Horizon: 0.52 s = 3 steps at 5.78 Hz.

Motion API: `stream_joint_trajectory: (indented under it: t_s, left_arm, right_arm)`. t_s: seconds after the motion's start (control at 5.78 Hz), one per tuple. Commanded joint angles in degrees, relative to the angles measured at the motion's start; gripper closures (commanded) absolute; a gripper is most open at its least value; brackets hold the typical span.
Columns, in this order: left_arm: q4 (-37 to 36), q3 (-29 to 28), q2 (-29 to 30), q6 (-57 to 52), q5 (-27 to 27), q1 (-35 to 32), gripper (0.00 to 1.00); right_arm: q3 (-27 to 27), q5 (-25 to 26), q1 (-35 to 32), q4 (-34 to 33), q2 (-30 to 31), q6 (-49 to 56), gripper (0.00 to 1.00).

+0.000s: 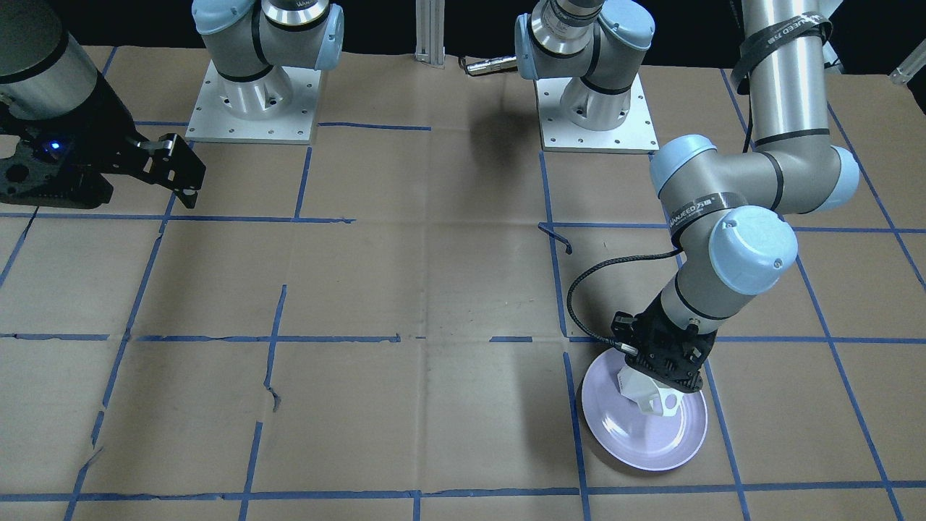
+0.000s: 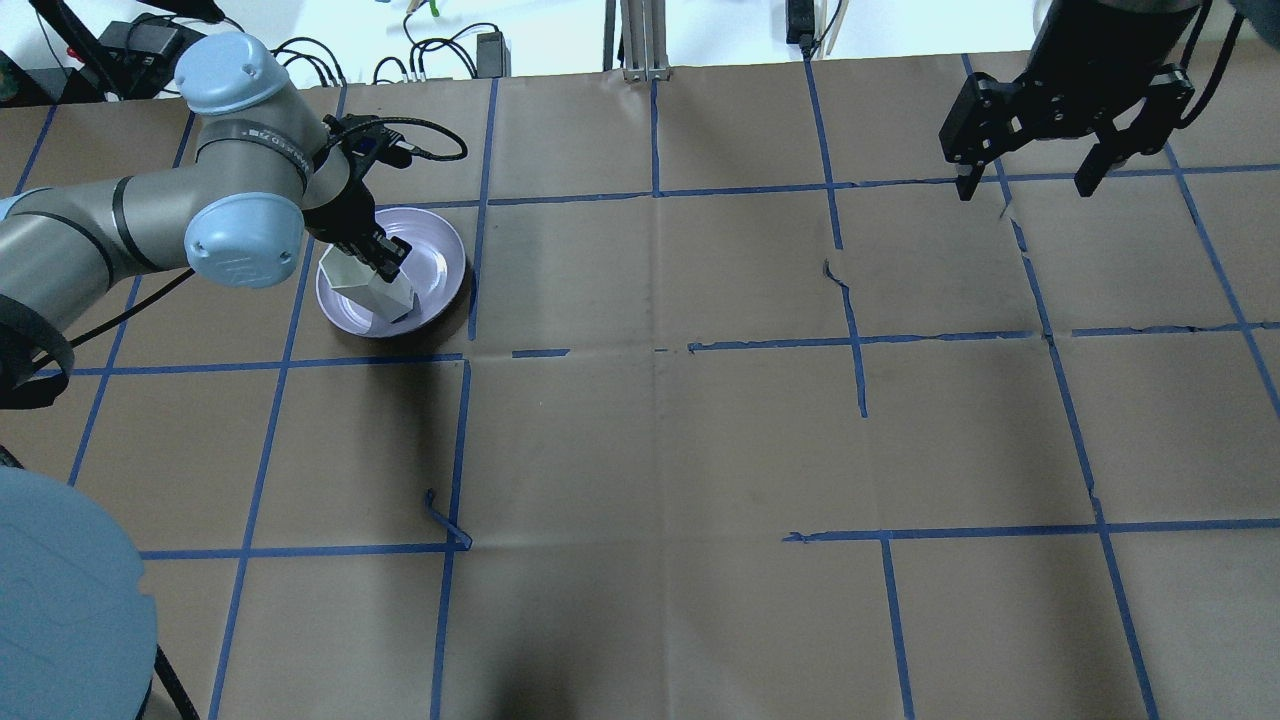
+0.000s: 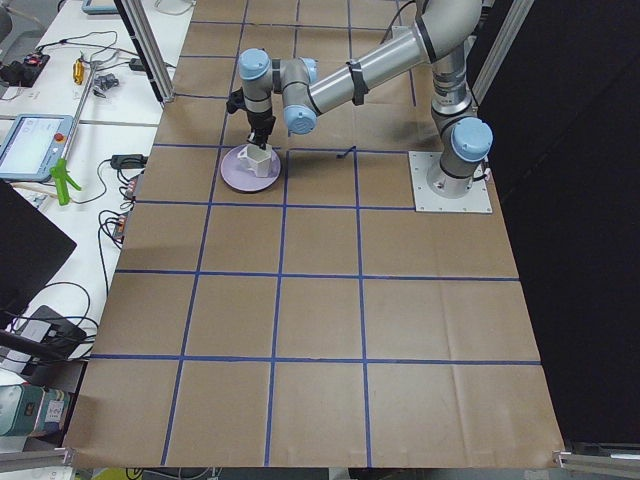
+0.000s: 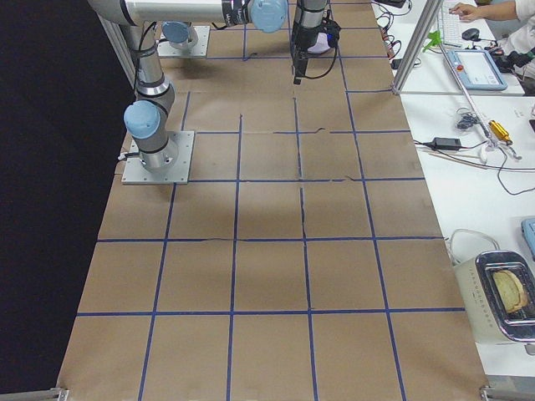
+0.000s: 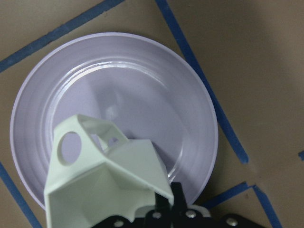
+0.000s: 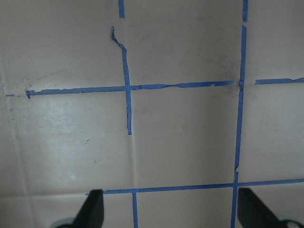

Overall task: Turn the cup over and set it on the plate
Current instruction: 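Rotate the cup upright and lower it onto the plate with the left gripper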

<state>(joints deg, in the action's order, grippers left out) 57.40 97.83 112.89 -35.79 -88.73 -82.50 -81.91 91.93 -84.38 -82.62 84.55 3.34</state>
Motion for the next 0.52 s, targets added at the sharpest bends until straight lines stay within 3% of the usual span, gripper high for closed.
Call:
stream_joint_trajectory:
  t_s: [0.0,0.35]
  left_arm:
    - [-0.18,-0.01,0.49,-0.16,0.05,0.06,0.02]
    - [0.34,-1.31,-0.29,0.28,0.05,-0.11,0.01]
  right_arm:
    - [0.0,0.0,0.0,0.0,0.0,0.0,0.0]
    - [0.0,0.0,0.0,0.0,0.0,0.0,0.0]
